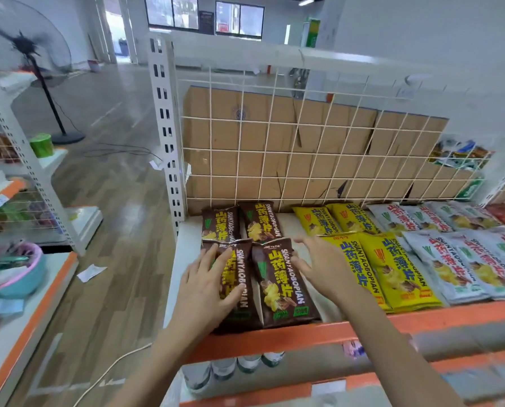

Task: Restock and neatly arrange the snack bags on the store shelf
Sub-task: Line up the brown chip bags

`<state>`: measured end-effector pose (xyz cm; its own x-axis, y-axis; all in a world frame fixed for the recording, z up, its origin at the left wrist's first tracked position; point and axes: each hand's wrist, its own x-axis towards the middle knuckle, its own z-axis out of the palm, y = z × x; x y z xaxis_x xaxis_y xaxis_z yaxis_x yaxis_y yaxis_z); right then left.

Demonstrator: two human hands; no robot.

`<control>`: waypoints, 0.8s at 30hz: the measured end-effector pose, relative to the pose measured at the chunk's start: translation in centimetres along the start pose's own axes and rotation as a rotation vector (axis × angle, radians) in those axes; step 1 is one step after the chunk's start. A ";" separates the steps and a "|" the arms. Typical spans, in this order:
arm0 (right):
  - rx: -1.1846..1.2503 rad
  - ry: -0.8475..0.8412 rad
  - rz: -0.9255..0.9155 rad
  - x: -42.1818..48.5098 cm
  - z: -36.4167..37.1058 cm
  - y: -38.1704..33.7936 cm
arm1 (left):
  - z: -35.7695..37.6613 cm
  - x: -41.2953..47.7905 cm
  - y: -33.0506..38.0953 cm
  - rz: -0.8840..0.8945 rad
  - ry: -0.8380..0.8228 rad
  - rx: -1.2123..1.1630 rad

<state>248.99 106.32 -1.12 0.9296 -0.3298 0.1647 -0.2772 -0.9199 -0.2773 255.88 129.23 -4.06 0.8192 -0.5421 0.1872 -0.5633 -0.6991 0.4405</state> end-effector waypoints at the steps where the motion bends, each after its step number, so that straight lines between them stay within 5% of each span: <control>1: -0.001 0.012 0.018 -0.9 -0.2 0.6 | -0.2 0.0 -0.5 0.014 0.017 -0.019; 12: -0.044 0.172 0.155 -9.2 -3.1 5.7 | -2.8 -0.1 0.3 0.074 0.090 0.212; 24: -0.070 0.377 0.218 -19.4 -8.5 15.1 | -0.3 -1.5 11.0 0.174 0.075 0.247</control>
<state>224.74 97.00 -0.45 0.6972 -0.5603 0.4471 -0.4852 -0.8280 -0.2810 248.48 122.52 0.70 0.7086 -0.6339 0.3098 -0.6974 -0.6960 0.1711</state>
